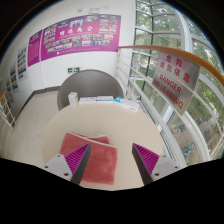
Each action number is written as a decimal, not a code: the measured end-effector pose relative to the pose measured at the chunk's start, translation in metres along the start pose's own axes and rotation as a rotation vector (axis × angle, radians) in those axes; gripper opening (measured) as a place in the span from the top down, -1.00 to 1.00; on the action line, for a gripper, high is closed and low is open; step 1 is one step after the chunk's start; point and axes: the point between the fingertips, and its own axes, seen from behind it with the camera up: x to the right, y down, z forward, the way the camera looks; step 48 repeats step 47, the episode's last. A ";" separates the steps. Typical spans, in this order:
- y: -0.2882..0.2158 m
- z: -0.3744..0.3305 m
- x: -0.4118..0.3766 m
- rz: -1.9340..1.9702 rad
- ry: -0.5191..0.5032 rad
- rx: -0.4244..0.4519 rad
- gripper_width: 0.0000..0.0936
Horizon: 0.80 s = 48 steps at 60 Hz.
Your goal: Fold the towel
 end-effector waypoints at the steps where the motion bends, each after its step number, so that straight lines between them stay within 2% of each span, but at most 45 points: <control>1: -0.005 -0.007 -0.005 -0.001 0.003 0.000 -0.83; 14: 0.000 -0.104 -0.041 -0.018 0.014 0.020 -0.83; 28: 0.017 -0.213 -0.081 -0.058 0.034 0.081 -0.83; 37: 0.036 -0.261 -0.096 -0.053 0.035 0.085 -0.83; 48: 0.034 -0.288 -0.101 -0.058 0.044 0.118 -0.83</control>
